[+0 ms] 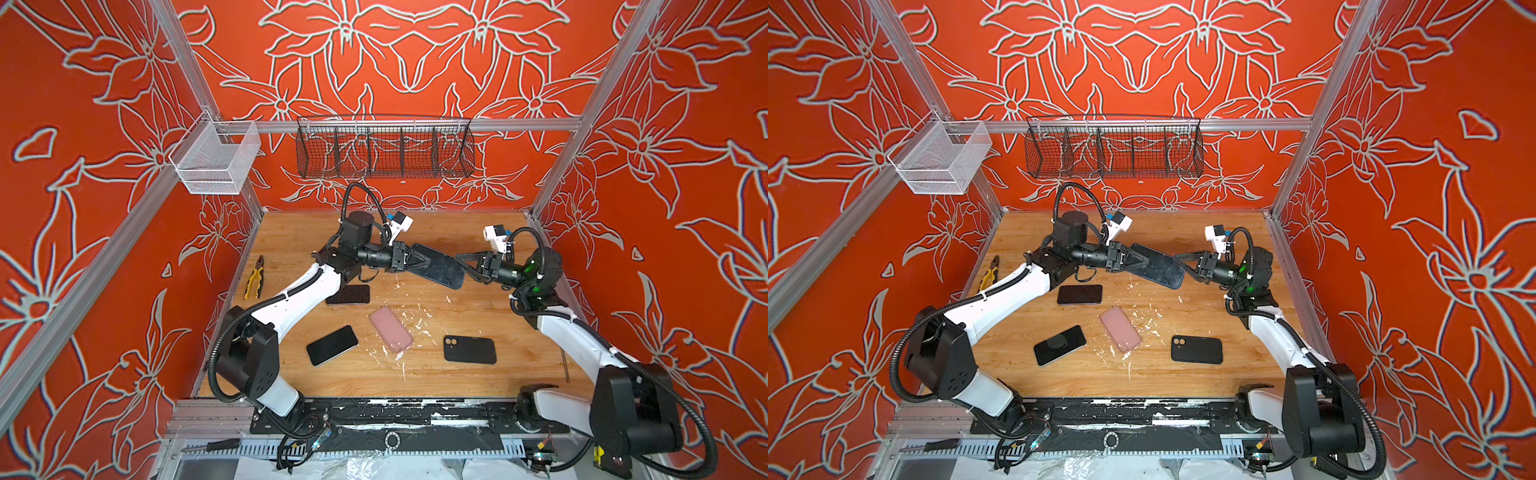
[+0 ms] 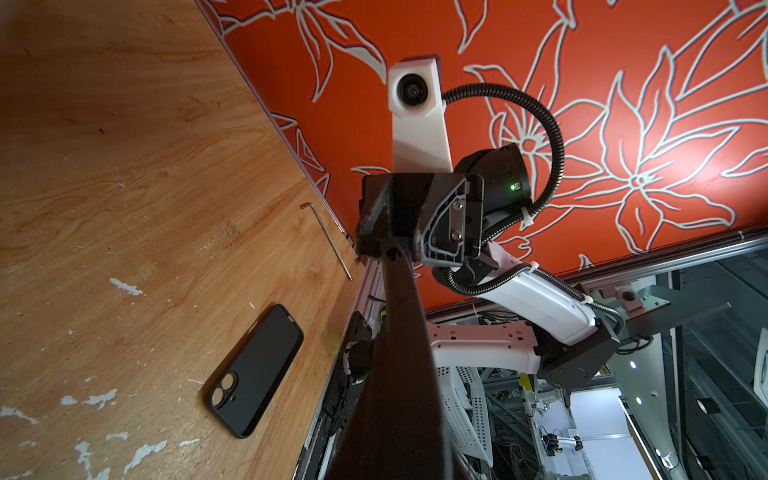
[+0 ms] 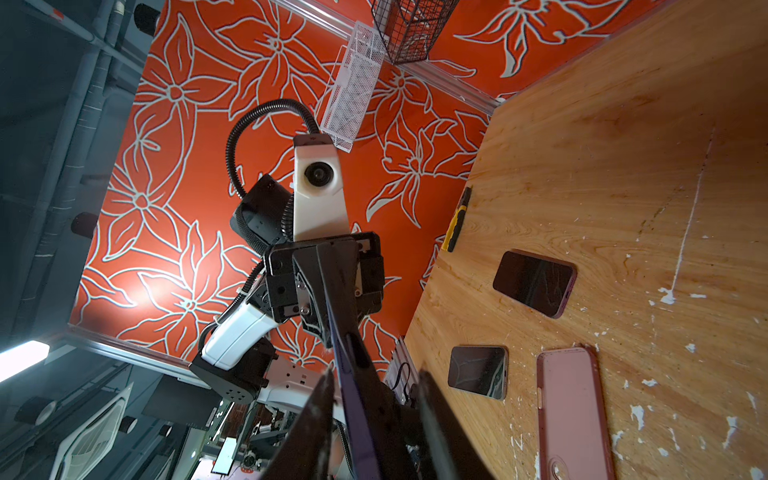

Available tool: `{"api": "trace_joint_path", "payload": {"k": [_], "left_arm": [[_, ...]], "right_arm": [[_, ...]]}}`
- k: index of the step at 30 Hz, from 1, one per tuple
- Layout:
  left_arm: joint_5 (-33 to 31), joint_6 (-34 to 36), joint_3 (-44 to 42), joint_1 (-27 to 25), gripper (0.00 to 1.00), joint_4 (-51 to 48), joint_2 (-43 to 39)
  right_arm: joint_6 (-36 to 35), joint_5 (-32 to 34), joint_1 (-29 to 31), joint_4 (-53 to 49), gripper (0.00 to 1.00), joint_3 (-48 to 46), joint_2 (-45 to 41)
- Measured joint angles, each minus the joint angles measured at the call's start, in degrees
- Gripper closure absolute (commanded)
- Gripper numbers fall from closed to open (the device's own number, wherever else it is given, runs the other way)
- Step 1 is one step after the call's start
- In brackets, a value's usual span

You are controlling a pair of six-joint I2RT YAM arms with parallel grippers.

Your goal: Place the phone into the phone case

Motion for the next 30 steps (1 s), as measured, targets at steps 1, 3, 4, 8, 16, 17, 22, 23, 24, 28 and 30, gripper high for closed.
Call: {"api": "trace_joint_path", "payload": {"k": [1, 3, 4, 8, 16, 17, 22, 23, 24, 28, 30], "left_arm": [[0.0, 0.1, 0.0, 0.0, 1.00, 0.0, 0.1], [-0.1, 0.5, 0.0, 0.0, 1.00, 0.0, 0.2], [-0.2, 0.6, 0.0, 0.0, 1.00, 0.0, 0.2], [-0.3, 0.7, 0.0, 0.0, 1.00, 0.2, 0.2], [-0.2, 0.3, 0.0, 0.0, 1.00, 0.9, 0.2], [-0.1, 0.2, 0.0, 0.0, 1.00, 1.0, 0.2], [0.3, -0.5, 0.0, 0.2, 1.00, 1.1, 0.2], [0.3, -0.6, 0.0, 0.2, 1.00, 1.1, 0.2], [0.4, -0.6, 0.0, 0.2, 1.00, 1.0, 0.2], [0.4, -1.0, 0.0, 0.2, 1.00, 0.9, 0.2], [0.6, -1.4, 0.0, 0.1, 1.00, 1.0, 0.2]], "right_arm": [[0.0, -0.1, 0.1, 0.0, 0.53, 0.0, 0.0], [0.1, -0.1, 0.2, 0.0, 0.51, 0.0, 0.0], [0.2, -0.2, 0.3, 0.0, 0.51, 0.0, 0.0], [0.6, -0.4, 0.7, 1.3, 0.57, 0.0, 0.6], [2.5, -0.3, 1.9, 5.2, 0.78, -0.7, 2.0], [2.7, -0.3, 1.9, 5.8, 0.81, -0.8, 2.0], [2.9, -0.9, 2.0, 8.8, 0.98, -0.9, 2.0], [2.8, -0.9, 2.0, 8.8, 1.00, -0.9, 2.0], [2.6, -0.9, 2.0, 8.7, 1.00, -0.9, 2.0], [-0.3, -0.8, 2.0, 6.4, 0.87, -0.9, 1.4], [-1.5, -0.5, 2.0, 4.9, 0.66, -0.9, 0.7]]}}
